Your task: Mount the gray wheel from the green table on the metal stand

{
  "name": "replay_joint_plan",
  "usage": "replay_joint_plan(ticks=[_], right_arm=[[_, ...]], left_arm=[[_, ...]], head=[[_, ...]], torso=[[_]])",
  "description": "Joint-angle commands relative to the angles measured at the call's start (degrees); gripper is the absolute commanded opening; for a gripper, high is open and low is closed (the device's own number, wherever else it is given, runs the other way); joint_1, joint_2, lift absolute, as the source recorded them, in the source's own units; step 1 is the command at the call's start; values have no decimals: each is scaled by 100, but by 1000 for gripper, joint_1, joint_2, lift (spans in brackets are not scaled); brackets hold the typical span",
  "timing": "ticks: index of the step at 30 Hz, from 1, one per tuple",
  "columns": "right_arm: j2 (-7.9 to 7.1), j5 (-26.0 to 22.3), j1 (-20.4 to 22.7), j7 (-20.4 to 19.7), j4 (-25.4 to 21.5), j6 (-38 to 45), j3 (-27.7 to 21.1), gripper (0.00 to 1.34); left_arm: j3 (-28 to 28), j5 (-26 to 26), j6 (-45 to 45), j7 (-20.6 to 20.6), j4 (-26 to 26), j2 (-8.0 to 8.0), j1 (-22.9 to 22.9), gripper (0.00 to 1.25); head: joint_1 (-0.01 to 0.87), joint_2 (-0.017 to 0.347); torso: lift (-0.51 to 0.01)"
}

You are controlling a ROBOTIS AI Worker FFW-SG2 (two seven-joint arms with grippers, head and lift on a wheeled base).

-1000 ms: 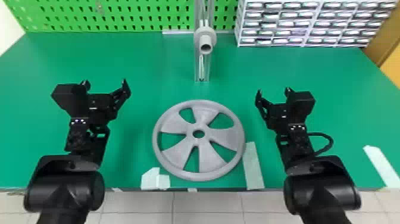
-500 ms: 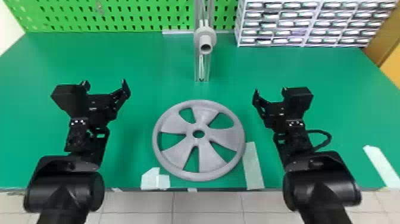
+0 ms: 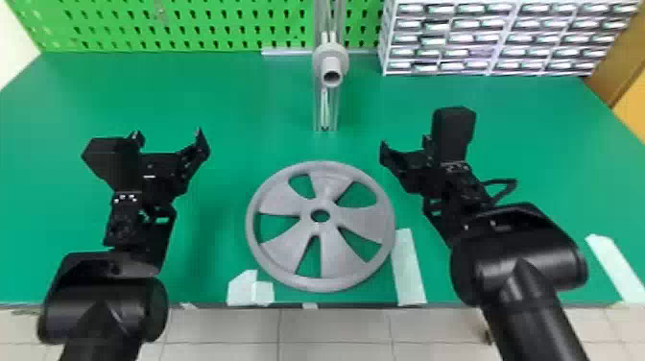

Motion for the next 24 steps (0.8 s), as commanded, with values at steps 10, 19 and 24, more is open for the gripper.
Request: replay_joint_plan(ticks=[10,19,24], right_arm=[[-188,-56,-927,781,-196,2259,267,905],[-319,-126,-1454,1142,-55,3243,285,905],[-363,-153,-1779,1643,384,3524,311,907]], left_arm=[[7,-23,0,0,0,0,23,1115],[-46,-67,9,0,26,9,-12,1115],[-46,-85,9,0,35,9,-30,1115]], head=[[868,52],[868,52],[868,52]], torso=[[-93],[-93],[-93]])
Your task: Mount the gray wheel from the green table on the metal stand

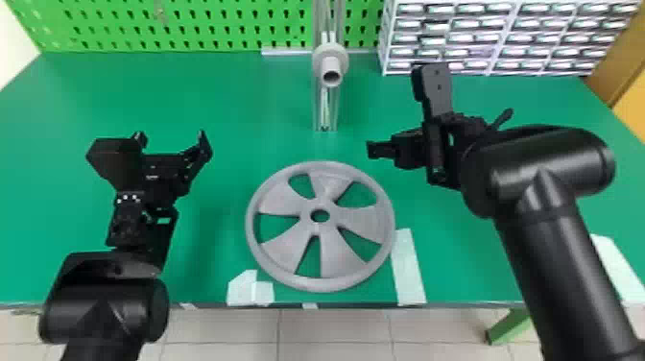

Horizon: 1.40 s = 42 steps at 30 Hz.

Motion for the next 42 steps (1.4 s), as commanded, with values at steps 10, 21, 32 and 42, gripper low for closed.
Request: replay_joint_plan(ticks=[10,21,32,42], right_arm=[[-11,161,-700,624,986,726,86,902],[130,46,-998,650,1601,964,-125,902],[297,64,-1420,729,1944,1219,42,904],[350,415,-1728,1476,2515,1368,174,908]], left_arm=[[-84,4,9,0,16,90,-51,1115],[-119,13,17,9,34,107,-86,1114],[-181,-5,35,9,51,160,-104,1111],[-207,22,35,9,51,213,-104,1111]], head=[[868,52],[868,52],[868,52],[868,52]], torso=[[-93],[-93],[-93],[-93]])
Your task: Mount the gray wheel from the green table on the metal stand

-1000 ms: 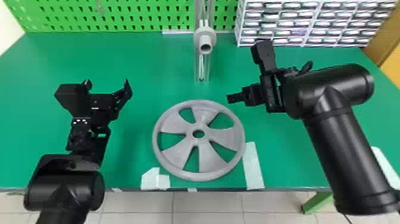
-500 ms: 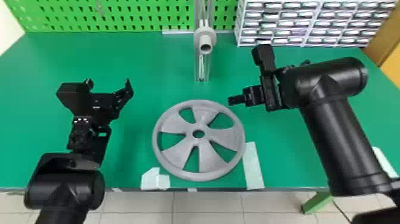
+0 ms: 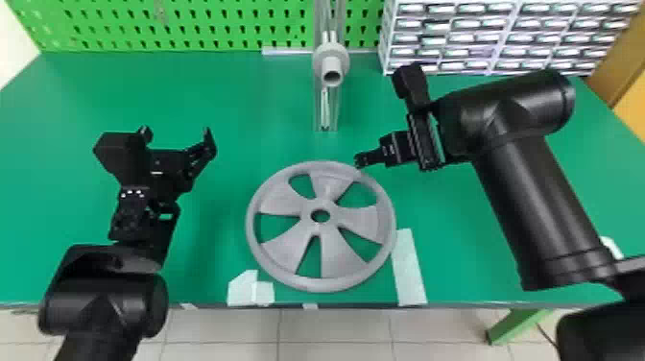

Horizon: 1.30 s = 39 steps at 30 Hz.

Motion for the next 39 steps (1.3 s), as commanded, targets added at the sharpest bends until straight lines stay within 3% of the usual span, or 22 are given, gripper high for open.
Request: replay_joint_plan(ticks=[1,9,14,19,39], right_arm=[[47,315,-162,365,291,61,71,908],[117,895,-390,1120,739,61,194,908],[161,1712,-557,1744,959,70,423,908],[166,2187,-654,2175,1179,44,581,908],[166,2020,-707,2237,1829,-475,396,908]], left_arm=[[-14,10,-1,0,0,14,1,1111],[-32,10,-1,9,0,23,-8,1111],[-40,19,-1,18,0,41,-8,1111],[-49,27,-1,27,0,49,-17,1111],[-93,45,-1,35,0,58,-52,1111]], head=[[868,52],[868,52],[868,52],[868,52],[868,52]], torso=[[-93],[-93],[-93],[-93],[-93]])
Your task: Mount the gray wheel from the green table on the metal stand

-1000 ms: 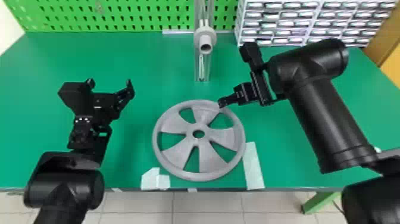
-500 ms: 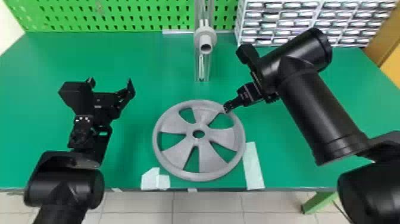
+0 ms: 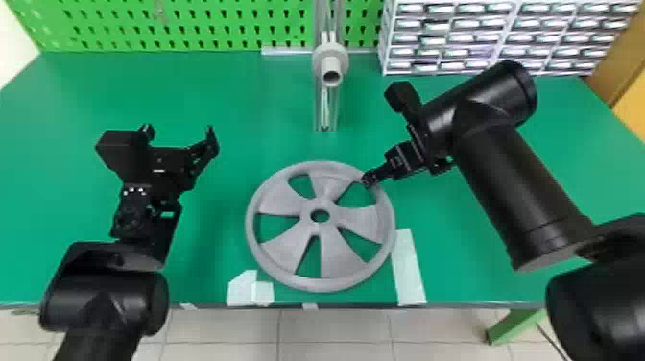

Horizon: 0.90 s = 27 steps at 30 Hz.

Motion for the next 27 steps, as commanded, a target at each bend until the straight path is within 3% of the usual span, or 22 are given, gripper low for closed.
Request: replay_joint_plan(ticks=[1,12,27], right_arm=[[5,26,-64,1,149,-95,58,908],[5,17,-275,-17,536,-306,524,908],[5,-493,-424,-465,808,-429,875,963]], left_arm=[[-15,2,-5,0,0,0,-7,1111],[-33,2,3,9,9,0,-24,1111],[-59,11,3,9,26,18,-50,1111]], head=[[868,52],[868,52],[868,52]], torso=[[-93],[-93],[-93]])
